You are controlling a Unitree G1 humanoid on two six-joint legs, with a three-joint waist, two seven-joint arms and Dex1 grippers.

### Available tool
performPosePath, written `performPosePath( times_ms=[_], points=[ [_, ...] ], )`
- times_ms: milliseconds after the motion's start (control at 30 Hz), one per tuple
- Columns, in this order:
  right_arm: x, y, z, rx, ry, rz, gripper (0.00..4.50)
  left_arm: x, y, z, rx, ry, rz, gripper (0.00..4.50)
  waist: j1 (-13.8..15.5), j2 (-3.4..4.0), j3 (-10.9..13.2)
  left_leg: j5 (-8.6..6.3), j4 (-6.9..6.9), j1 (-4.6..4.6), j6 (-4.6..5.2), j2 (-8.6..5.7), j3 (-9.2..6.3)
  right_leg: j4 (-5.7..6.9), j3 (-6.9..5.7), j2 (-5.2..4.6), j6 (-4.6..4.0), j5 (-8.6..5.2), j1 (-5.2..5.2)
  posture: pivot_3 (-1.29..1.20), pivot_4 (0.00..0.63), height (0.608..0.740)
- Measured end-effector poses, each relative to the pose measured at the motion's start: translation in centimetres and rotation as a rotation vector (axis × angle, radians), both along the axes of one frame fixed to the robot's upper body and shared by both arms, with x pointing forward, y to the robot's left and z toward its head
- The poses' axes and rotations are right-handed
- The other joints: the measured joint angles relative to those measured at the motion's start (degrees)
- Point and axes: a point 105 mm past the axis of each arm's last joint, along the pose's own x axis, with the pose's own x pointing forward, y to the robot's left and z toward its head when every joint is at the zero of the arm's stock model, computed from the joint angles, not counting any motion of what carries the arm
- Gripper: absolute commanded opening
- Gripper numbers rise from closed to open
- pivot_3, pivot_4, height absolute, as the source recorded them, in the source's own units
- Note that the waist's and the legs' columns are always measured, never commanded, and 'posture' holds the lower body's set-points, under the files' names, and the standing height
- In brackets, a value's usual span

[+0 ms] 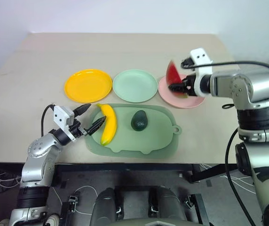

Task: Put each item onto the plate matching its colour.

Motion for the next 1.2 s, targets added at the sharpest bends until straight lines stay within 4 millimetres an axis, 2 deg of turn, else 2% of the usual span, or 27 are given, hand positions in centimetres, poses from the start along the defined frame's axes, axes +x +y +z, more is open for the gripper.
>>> performPosePath(
  times_ms=[167, 400, 433, 567, 767, 900, 967, 1133, 1200],
  points=[
    [3.8, -2.1, -3.6, -0.069, 0.052, -0.108, 2.44, -0.1, 0.5, 0.2, 0.004, -0.002, 0.026, 4.5, -0.39, 0.02, 0.01, 0.03, 0.01, -0.05, -0.04, -0.01, 0.12, 0.05, 0.02, 0.01, 0.01, 0.0, -0.06, 0.0, 0.15, 0.695],
    [5.2, -2.4, -6.4, -0.153, 0.076, -0.136, 2.44, -0.6, 0.5, 0.9, 0.01, -0.027, 0.039, 4.5, -1.46, 0.07, 0.04, 0.05, 0.0, -0.1, -0.08, 0.01, 0.15, 0.08, 0.04, 0.03, 0.04, -0.01, -0.13, 0.0, 0.15, 0.695],
    [5.3, -2.5, -6.6, -0.162, 0.075, -0.138, 3.18, -0.7, 0.7, 0.9, 0.01, -0.027, 0.044, 4.5, -1.46, 0.07, 0.04, 0.06, 0.0, -0.1, -0.08, 0.01, 0.15, 0.09, 0.04, 0.03, 0.03, -0.01, -0.13, 0.0, 0.15, 0.695],
    [5.5, -2.6, -6.4, -0.18, 0.057, -0.133, 4.47, -1.0, 0.9, 0.8, 0.01, -0.015, 0.051, 4.5, -1.44, 0.09, 0.05, 0.06, 0.02, -0.09, -0.09, 0.02, 0.11, 0.11, 0.07, 0.03, 0.03, -0.01, -0.13, 0.0, 0.15, 0.695],
    [5.7, -2.8, -4.5, -0.201, 0.017, -0.11, 4.47, -1.3, 0.9, 1.3, 0.014, -0.012, 0.038, 4.5, -1.37, 0.11, 0.07, 0.06, 0.02, -0.09, -0.09, 0.03, 0.1, 0.11, 0.1, 0.02, 0.03, -0.01, -0.15, 0.0, 0.15, 0.695],
    [5.0, -2.1, -1.0, -0.168, -0.026, -0.062, 4.47, -1.3, 0.8, 1.4, 0.014, -0.006, 0.03, 4.5, -1.37, 0.19, 0.12, 0.06, 0.0, -0.1, -0.09, 0.04, 0.08, 0.11, 0.12, 0.02, 0.03, -0.01, -0.18, 0.0, 0.15, 0.695],
    [4.0, -1.7, 0.2, -0.157, -0.057, -0.036, 4.47, -1.3, 0.8, 1.5, 0.017, -0.008, 0.025, 4.5, -1.28, 0.16, 0.1, 0.05, -0.02, -0.09, -0.09, 0.06, 0.04, 0.08, 0.11, 0.03, 0.02, -0.01, -0.16, 0.0, 0.15, 0.695],
    [-0.6, 2.7, -1.3, -0.034, 0.004, 0.102, 4.47, -1.1, 0.6, 2.1, 0.02, -0.021, 0.006, 4.5, -1.25, 0.18, 0.1, 0.05, 0.02, -0.1, -0.09, 0.05, 0.01, 0.12, 0.1, 0.0, 0.01, 0.0, -0.15, 0.0, 0.15, 0.695],
    [-2.9, 5.1, -0.5, 0.015, -0.003, 0.195, 4.47, -0.9, 0.4, 2.5, 0.008, -0.029, -0.007, 4.5, -1.29, 0.18, 0.1, 0.05, 0.01, -0.09, -0.09, 0.06, -0.01, 0.12, 0.1, 0.01, 0.01, 0.0, -0.16, 0.0, 0.15, 0.695]
  ],
)
